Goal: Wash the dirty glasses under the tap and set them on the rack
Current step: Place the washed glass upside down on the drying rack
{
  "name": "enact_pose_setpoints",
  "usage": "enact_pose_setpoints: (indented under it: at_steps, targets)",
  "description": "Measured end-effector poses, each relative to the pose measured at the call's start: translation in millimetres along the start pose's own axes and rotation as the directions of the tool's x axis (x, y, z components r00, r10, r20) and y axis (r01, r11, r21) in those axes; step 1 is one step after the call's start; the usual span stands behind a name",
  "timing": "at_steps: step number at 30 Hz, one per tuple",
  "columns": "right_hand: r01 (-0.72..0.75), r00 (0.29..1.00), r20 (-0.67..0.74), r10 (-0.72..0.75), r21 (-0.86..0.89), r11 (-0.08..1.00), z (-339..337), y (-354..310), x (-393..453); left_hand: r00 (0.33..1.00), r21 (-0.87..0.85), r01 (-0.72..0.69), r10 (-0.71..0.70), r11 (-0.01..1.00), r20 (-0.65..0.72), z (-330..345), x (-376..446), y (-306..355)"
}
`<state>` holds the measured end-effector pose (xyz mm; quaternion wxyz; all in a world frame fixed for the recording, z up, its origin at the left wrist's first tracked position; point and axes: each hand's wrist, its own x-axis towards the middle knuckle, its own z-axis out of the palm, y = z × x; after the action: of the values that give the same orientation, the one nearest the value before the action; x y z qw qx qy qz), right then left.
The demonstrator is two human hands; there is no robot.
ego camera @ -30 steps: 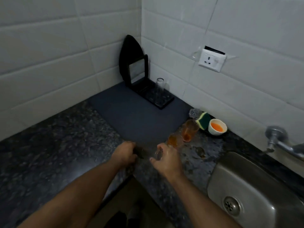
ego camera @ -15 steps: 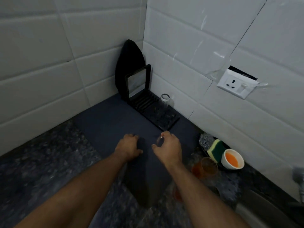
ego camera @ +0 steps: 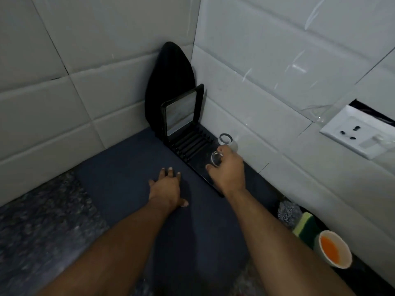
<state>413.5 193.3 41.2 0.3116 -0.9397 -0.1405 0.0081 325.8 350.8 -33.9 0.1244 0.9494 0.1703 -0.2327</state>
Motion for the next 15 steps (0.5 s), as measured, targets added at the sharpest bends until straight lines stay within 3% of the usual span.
enact_pose_setpoints:
  at_steps: [7, 15]
  targets:
    - [0.007, 0.998, 0.07, -0.001, -0.083, 0.997, 12.3, -4.6, 33.9, 0.998, -0.013, 0.025, -0.024, 1.0, 0.062, -3.0, 4.4, 3.7]
    - [0.045, 0.99, 0.142, -0.028, -0.12, 0.992, 22.1, -5.9, 47.0, 0.999, -0.053, 0.017, -0.014, 0.998, 0.044, -0.6, 3.0, 1.1]
